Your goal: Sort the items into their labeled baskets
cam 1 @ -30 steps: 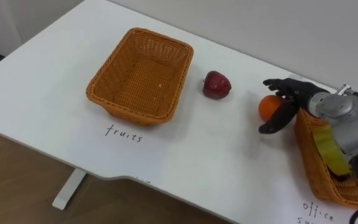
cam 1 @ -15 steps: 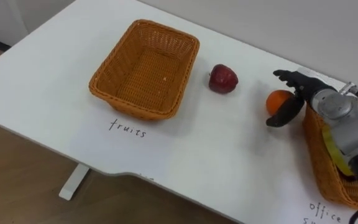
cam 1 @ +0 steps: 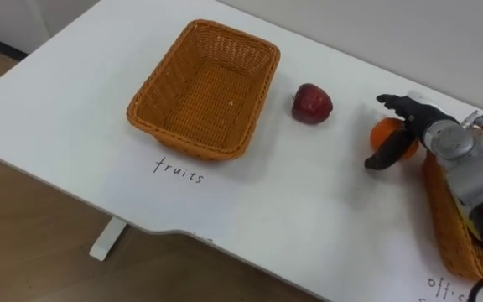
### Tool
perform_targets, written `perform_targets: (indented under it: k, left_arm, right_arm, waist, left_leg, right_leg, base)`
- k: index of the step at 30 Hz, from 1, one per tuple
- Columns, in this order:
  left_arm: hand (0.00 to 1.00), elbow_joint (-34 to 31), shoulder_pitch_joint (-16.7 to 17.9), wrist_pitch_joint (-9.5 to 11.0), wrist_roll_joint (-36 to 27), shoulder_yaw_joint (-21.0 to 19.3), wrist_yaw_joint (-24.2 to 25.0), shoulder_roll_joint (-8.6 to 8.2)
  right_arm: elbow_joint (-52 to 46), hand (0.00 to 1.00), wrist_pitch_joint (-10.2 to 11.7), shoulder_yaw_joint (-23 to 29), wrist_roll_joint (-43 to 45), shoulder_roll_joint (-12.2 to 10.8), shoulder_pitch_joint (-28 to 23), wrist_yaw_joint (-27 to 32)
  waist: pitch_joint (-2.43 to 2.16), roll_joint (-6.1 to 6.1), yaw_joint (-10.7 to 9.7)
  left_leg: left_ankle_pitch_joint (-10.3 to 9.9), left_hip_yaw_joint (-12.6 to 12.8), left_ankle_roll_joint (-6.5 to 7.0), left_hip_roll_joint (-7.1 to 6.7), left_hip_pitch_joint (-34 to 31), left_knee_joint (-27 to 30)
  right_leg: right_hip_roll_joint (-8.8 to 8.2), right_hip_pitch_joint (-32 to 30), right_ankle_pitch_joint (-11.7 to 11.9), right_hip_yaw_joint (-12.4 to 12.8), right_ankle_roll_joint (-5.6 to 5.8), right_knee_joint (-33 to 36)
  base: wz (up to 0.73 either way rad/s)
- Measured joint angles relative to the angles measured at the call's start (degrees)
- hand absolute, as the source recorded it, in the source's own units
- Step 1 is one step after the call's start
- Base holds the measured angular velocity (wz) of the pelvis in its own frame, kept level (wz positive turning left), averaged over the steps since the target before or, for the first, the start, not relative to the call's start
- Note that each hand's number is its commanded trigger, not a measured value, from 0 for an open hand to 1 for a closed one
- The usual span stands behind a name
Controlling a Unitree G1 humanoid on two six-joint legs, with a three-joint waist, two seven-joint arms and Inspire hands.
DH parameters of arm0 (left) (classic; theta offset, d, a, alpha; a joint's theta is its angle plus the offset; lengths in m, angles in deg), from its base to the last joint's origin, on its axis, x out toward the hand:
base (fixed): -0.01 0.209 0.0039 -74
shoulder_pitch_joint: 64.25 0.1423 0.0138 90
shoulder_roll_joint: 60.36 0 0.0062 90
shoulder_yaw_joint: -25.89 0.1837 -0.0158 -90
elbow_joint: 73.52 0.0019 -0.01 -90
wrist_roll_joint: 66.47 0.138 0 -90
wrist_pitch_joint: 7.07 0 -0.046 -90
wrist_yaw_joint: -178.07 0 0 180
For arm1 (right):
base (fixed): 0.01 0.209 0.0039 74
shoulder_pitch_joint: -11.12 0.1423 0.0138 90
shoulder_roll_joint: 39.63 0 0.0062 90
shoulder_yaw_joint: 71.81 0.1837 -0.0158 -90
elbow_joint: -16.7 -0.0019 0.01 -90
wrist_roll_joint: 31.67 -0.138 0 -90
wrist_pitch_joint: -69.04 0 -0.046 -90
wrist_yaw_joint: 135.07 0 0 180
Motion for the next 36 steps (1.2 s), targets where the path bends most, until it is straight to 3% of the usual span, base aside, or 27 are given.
perform_targets:
  k: [14,24,36]
  left_arm:
    - [0.00,-0.1,-0.7,0.2,0.0,0.0,-0.5,-0.01]
    - [0.00,2.8,-2.3,0.2,0.0,0.0,-0.2,0.02]
    - [0.00,4.8,-2.3,0.3,0.0,0.0,0.0,0.04]
  right_arm:
    - [0.1,0.00,0.0,-0.4,0.1,0.0,0.6,0.7]
    - [1.9,0.00,0.0,-2.6,3.6,0.0,0.8,-0.8]
    - [3.1,0.00,-0.1,-2.6,6.3,0.0,1.9,-3.8]
  waist:
    - [-0.07,0.02,0.3]
    - [-0.56,-0.78,0.3]
    - [-0.29,-1.05,0.3]
  left_leg:
    - [0.0,0.0,0.03,-0.01,-1.0,0.4]
    - [0.1,0.1,0.07,-0.04,-0.8,0.5]
    - [0.1,0.1,0.07,-0.02,-0.8,0.1]
  right_leg:
    - [-0.04,-0.8,0.1,-0.3,-0.12,0.1]
    - [-0.05,-0.6,0.1,0.4,-0.12,0.0]
    - [0.03,-0.7,0.1,0.3,-0.24,0.0]
  base:
    - [0.00]
    - [0.00]
    - [0.00]
